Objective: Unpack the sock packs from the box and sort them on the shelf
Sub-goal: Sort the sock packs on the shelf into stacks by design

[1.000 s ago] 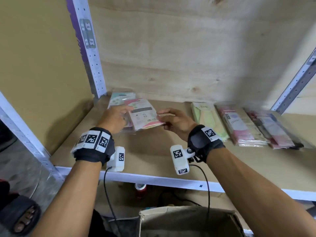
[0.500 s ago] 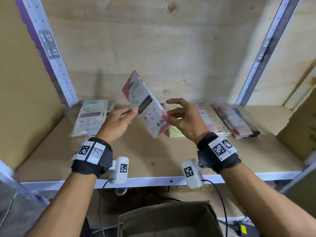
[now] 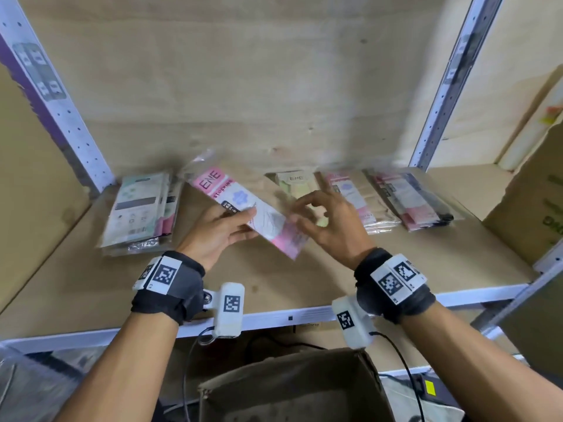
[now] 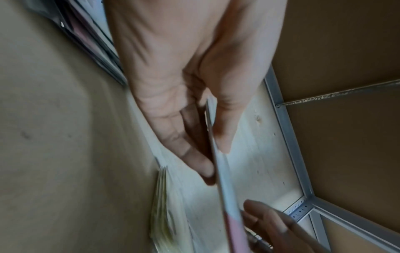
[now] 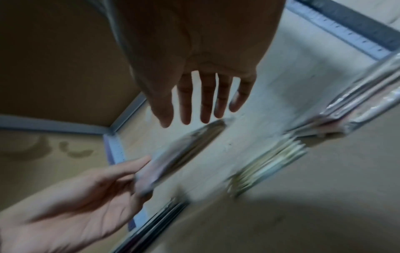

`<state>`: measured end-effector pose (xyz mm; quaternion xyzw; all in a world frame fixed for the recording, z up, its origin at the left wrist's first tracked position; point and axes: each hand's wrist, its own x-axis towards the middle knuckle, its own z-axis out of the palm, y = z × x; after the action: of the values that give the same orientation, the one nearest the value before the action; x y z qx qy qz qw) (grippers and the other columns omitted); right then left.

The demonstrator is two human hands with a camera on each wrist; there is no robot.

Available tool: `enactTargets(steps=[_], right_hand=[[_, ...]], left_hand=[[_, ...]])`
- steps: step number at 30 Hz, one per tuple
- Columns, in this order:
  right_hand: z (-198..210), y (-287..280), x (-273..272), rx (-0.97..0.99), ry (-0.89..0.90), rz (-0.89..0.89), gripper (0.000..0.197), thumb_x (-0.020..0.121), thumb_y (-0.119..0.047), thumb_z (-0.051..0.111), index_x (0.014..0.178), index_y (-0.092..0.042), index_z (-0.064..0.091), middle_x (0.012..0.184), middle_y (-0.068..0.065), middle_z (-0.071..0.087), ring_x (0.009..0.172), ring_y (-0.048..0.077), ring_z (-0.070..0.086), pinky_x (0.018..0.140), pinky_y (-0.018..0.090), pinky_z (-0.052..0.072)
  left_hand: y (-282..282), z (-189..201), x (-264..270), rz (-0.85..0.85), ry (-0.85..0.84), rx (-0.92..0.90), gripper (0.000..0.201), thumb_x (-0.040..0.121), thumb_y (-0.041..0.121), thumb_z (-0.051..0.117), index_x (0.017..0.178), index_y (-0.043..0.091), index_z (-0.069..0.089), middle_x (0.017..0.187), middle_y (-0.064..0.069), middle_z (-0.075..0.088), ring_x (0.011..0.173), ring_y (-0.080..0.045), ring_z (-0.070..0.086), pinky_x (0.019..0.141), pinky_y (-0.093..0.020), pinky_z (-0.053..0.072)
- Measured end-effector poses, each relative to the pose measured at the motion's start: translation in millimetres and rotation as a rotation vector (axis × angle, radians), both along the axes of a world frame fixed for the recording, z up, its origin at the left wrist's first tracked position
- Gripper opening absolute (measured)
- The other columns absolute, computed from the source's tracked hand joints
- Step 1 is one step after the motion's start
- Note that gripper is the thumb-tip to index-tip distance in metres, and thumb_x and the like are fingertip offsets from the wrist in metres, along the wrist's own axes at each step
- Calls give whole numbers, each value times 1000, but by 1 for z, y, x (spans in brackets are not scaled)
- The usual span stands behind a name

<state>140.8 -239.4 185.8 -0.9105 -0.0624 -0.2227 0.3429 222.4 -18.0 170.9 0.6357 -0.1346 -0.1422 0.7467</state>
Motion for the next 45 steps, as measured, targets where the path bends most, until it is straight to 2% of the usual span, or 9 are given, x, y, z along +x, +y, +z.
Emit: enactTargets(steps=[3, 8, 14, 20, 23, 29, 36, 41, 45], right_hand=[[-2, -18, 2, 234, 218, -52, 38, 91, -42, 66, 120, -16, 65, 111, 1, 69, 102, 17, 64, 86, 30, 52], [-15, -34, -2, 612, 471, 167, 20, 93, -26, 68, 104, -9, 67, 98, 18, 74, 84, 26, 69, 74, 33, 53], [-21, -46, 0, 463, 479, 135, 17, 94, -28, 67, 106, -17, 72, 100, 11, 76, 103, 32, 69, 96, 43, 52], [-20, -47, -2, 391, 437, 108, 15, 94, -28, 66, 105, -20, 73, 100, 11, 76, 101, 31, 69, 98, 52, 51], [-18, -45, -3, 411, 428, 98, 16, 93, -32, 67, 102, -20, 74, 101, 10, 76, 102, 30, 69, 99, 52, 51], [-19, -42, -3, 414, 421, 109, 17, 97, -25, 62, 107, -14, 71, 106, 13, 74, 106, 34, 67, 98, 57, 49], [-17, -41, -6, 462, 412, 158, 17, 97, -24, 62, 106, -11, 69, 105, 11, 75, 104, 31, 68, 98, 52, 51], [-18, -41, -7, 502, 410, 203, 19, 96, -24, 64, 108, -10, 68, 106, 10, 75, 104, 30, 69, 96, 51, 52], [-18, -43, -6, 521, 414, 212, 23, 95, -25, 65, 109, -7, 67, 108, 12, 74, 106, 33, 68, 98, 51, 51]], left_hand=[[-5, -3, -4, -118, -9, 70, 26, 87, 16, 71, 111, 4, 67, 109, -13, 76, 99, -23, 74, 74, -25, 59], [-12, -8, 0, -64, 10, 45, 33, 83, 27, 75, 110, 8, 71, 109, -9, 76, 102, -25, 72, 83, -31, 56], [16, -5, 26, 366, -59, -109, 29, 88, 29, 75, 111, 12, 70, 96, 2, 77, 84, -16, 72, 77, -34, 56], [24, -8, 25, 297, -204, 244, 13, 92, 37, 69, 85, 29, 77, 80, 2, 77, 64, -9, 70, 56, -19, 53], [23, -5, 24, 346, -224, 292, 29, 91, 41, 61, 65, 33, 70, 55, 12, 61, 47, -2, 57, 48, -21, 44], [25, -1, 19, 463, -275, 329, 59, 78, 82, 54, 56, 27, 59, 45, 11, 51, 46, -14, 55, 57, -35, 44], [22, 8, 13, 323, -109, -44, 34, 92, 48, 66, 62, 32, 67, 63, 11, 63, 57, -9, 67, 53, -25, 55], [17, 16, 0, 186, 43, -159, 36, 91, 55, 62, 90, 20, 58, 84, -9, 51, 73, -25, 55, 63, -34, 44], [10, 18, -5, 139, 103, -216, 37, 94, 57, 57, 73, 27, 53, 72, -1, 53, 64, -18, 56, 64, -33, 43]])
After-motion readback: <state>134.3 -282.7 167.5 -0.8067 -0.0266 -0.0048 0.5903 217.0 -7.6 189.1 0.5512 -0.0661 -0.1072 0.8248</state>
